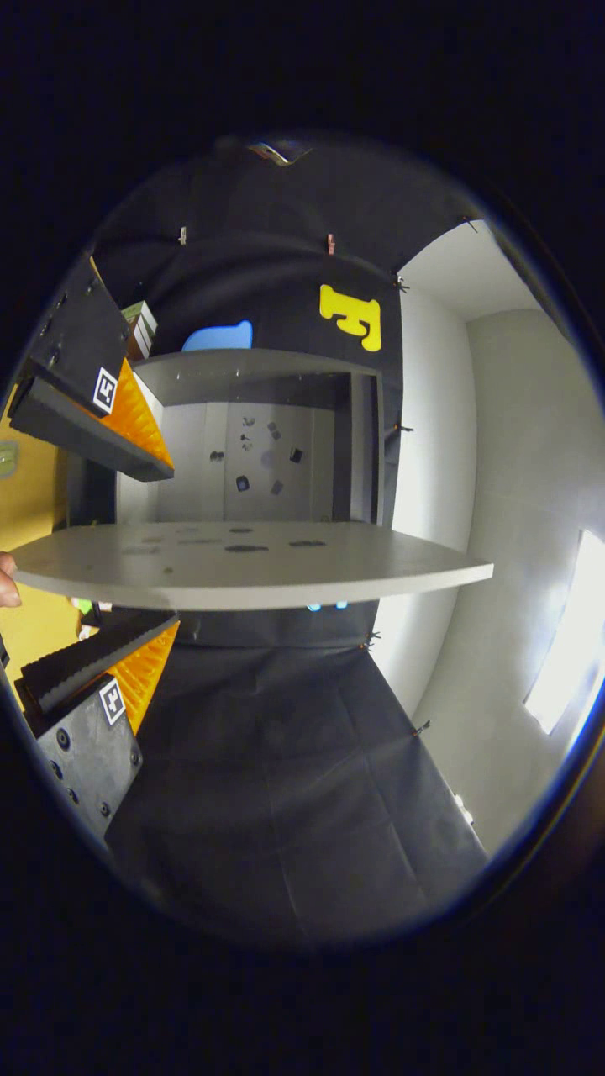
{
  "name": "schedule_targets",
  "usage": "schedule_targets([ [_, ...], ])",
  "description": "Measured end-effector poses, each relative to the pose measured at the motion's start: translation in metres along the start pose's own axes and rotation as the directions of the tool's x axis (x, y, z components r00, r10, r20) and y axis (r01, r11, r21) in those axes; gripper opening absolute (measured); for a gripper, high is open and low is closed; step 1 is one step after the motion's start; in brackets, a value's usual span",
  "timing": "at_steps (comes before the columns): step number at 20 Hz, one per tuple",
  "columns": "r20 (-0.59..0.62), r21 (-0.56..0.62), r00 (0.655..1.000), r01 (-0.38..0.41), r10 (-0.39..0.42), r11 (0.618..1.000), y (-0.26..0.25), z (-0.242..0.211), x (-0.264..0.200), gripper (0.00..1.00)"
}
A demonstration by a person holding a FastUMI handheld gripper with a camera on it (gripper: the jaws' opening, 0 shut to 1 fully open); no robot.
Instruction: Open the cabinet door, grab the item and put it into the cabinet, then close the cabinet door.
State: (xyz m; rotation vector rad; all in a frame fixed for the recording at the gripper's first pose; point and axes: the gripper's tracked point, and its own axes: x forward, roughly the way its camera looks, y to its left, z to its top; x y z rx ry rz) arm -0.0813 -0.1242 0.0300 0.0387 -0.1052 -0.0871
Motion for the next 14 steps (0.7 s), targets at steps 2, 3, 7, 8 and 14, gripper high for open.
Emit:
schedule_targets([
  [2, -0.033, -0.027, 0.999, -0.032, 0.031, 0.999, 0.02, -0.015, 0.004, 1.0],
  [3, -0.064, -0.032, 0.997, -0.045, 0.043, 0.998, 0.032, -0.027, 0.003, 0.99],
  [7, -0.166, -0.031, 0.978, -0.133, 0.127, 0.991, 0.068, -0.077, 0.003, 0.97],
  [8, -0.209, -0.035, 0.969, -0.144, 0.134, 0.989, 0.077, -0.097, 0.004, 0.97],
  [14, -0.496, -0.008, 0.852, -0.198, 0.168, 0.98, 0.11, -0.236, -0.003, 0.98],
])
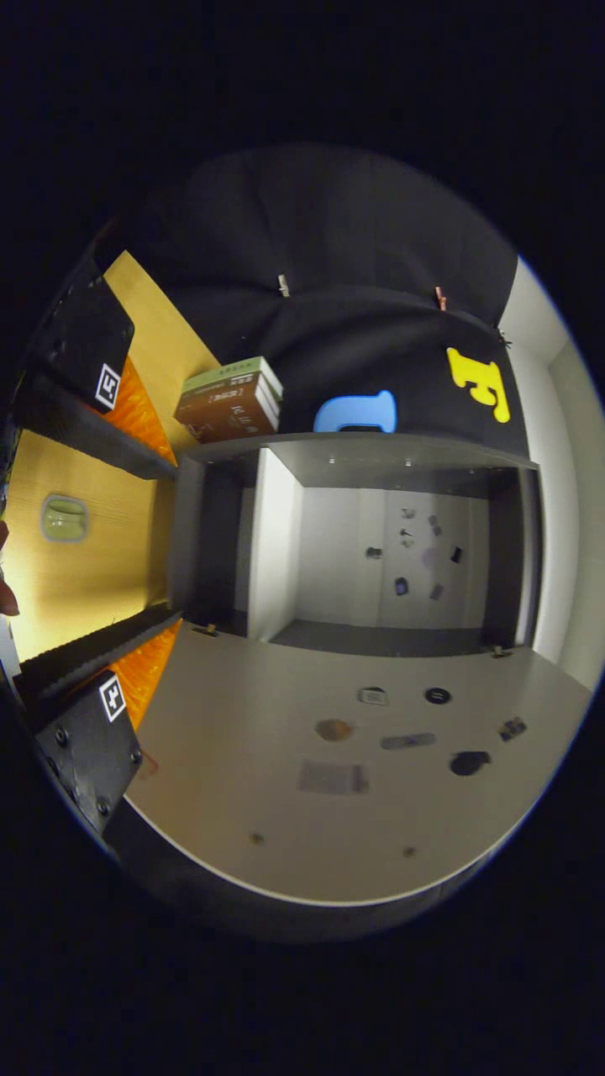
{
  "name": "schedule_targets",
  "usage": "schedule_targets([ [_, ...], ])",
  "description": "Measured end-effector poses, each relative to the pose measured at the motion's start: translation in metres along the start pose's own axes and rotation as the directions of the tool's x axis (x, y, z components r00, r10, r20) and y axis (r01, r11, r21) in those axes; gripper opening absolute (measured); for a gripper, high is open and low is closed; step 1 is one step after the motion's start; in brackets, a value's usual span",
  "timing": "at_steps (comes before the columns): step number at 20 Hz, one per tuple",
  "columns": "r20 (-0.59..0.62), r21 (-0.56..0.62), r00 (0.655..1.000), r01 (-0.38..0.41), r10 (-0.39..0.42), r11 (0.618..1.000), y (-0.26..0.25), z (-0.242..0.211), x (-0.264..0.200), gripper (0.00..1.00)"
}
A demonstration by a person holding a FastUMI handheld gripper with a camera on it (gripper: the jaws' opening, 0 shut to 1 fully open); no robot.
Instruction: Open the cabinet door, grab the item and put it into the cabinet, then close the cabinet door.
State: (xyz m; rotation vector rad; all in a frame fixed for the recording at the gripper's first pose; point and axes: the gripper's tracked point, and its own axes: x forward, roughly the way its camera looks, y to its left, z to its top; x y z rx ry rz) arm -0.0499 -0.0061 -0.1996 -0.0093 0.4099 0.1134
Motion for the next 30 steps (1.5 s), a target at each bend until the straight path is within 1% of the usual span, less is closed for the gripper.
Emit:
schedule_targets([
  [3, -0.128, 0.005, 0.992, -0.007, 0.008, 1.0, 0.007, -0.061, 0.029, 0.98],
  [7, -0.277, 0.038, 0.961, 0.006, 0.004, 0.999, 0.012, -0.14, 0.061, 0.98],
  [9, -0.357, 0.032, 0.934, 0.011, 0.001, 0.999, 0.016, -0.178, 0.074, 0.98],
  [12, -0.45, 0.056, 0.893, 0.057, -0.026, 0.997, 0.008, -0.225, 0.084, 0.98],
  [14, -0.489, 0.056, 0.871, 0.084, -0.046, 0.995, 0.003, -0.252, 0.093, 0.98],
  [16, -0.533, 0.046, 0.845, 0.08, -0.043, 0.996, 0.005, -0.275, 0.096, 0.98],
  [17, -0.543, 0.042, 0.839, 0.08, -0.044, 0.996, 0.007, -0.282, 0.098, 0.97],
  [18, -0.545, 0.031, 0.837, 0.081, -0.051, 0.996, 0.005, -0.287, 0.102, 0.94],
  [19, -0.548, 0.031, 0.835, 0.076, -0.046, 0.997, 0.008, -0.288, 0.104, 0.86],
  [20, -0.554, 0.028, 0.831, 0.073, -0.046, 0.997, 0.011, -0.293, 0.105, 0.81],
  [22, -0.57, 0.026, 0.821, 0.064, -0.038, 0.998, 0.014, -0.302, 0.108, 0.66],
  [23, -0.588, 0.027, 0.808, 0.065, -0.037, 0.998, 0.014, -0.306, 0.107, 0.56],
  [25, -0.579, 0.032, 0.814, 0.076, -0.043, 0.997, 0.012, -0.305, 0.106, 0.37],
  [27, -0.58, 0.033, 0.813, 0.086, -0.051, 0.996, 0.009, -0.303, 0.106, 0.19],
  [29, -0.561, 0.009, 0.825, 0.088, -0.068, 0.996, 0.007, -0.293, 0.106, 0.19],
  [30, -0.552, 0.014, 0.831, 0.084, -0.062, 0.996, 0.007, -0.286, 0.103, 0.19],
])
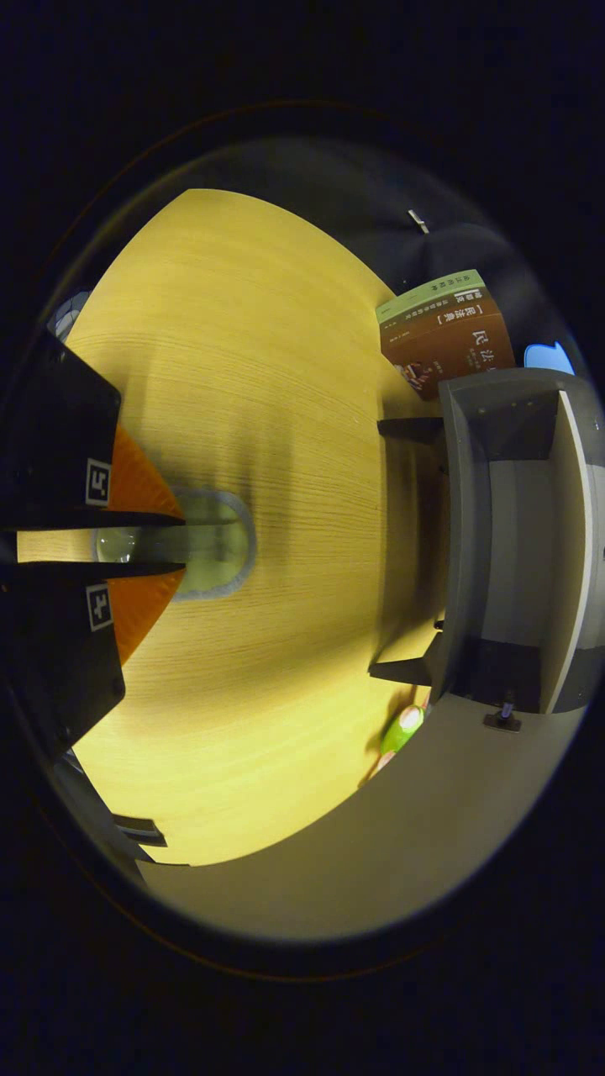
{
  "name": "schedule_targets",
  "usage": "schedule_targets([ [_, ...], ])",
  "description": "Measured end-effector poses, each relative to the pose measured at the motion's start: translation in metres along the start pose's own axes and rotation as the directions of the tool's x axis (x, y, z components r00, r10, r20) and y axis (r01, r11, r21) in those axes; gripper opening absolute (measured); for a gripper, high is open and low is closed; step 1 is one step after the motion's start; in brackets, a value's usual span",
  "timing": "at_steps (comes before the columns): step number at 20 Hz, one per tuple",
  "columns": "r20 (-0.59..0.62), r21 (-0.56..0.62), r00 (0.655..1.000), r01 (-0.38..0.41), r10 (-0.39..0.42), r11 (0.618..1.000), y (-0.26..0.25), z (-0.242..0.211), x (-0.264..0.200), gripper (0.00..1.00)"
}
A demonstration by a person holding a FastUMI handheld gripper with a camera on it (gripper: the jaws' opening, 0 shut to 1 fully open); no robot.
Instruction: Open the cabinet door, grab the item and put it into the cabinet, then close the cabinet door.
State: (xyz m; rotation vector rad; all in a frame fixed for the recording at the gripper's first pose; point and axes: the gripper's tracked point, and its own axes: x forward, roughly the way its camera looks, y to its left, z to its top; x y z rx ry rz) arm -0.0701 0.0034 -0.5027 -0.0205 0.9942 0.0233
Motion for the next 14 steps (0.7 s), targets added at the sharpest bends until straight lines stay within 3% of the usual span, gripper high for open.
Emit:
schedule_targets([
  [6, 0.085, 0.034, 0.996, -0.023, 0.02, 0.999, -0.001, 0.068, -0.059, 0.19],
  [14, 0.274, 0.062, 0.96, -0.067, 0.047, 0.996, -0.005, 0.217, -0.15, 0.19],
])
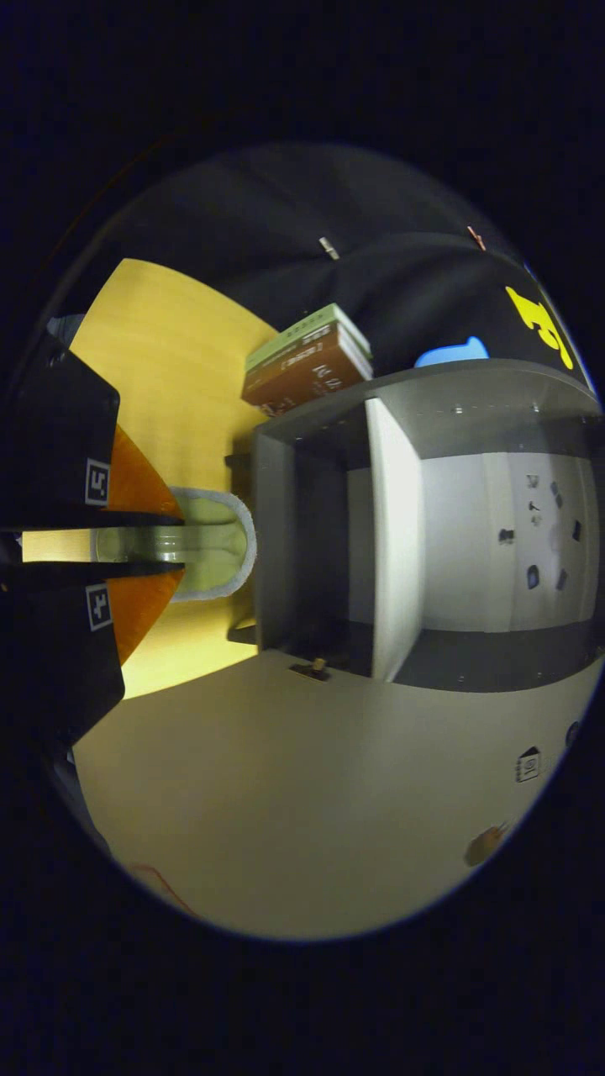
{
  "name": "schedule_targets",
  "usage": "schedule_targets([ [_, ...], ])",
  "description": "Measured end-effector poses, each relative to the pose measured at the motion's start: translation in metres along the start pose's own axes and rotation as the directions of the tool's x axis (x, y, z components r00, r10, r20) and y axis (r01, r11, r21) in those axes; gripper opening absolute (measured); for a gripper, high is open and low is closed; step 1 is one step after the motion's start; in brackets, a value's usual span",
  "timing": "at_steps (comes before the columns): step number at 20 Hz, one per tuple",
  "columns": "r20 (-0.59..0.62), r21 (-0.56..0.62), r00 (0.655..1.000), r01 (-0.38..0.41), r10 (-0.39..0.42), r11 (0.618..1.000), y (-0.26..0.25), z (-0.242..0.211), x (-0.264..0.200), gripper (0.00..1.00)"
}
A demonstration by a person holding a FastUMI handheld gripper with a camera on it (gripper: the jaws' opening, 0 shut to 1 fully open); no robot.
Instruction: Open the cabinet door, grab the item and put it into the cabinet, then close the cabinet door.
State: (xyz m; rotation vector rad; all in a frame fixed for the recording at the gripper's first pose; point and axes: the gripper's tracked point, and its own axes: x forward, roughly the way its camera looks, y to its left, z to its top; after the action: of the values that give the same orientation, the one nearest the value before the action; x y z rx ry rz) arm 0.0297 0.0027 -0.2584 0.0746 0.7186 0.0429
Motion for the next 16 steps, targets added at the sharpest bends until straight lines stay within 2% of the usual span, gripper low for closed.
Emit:
schedule_targets([
  [6, 0.124, -0.004, 0.992, -0.008, 0.009, 1.0, 0.003, 0.109, 0.013, 0.19],
  [8, 0.17, -0.025, 0.985, 0.026, -0.021, 0.999, 0.0, 0.141, 0.027, 0.19],
  [10, 0.206, -0.019, 0.978, 0.022, -0.017, 1.0, 0.005, 0.172, 0.04, 0.19],
  [16, 0.199, 0.001, 0.98, 0.026, -0.026, 1.0, 0.006, 0.227, 0.1, 0.18],
])
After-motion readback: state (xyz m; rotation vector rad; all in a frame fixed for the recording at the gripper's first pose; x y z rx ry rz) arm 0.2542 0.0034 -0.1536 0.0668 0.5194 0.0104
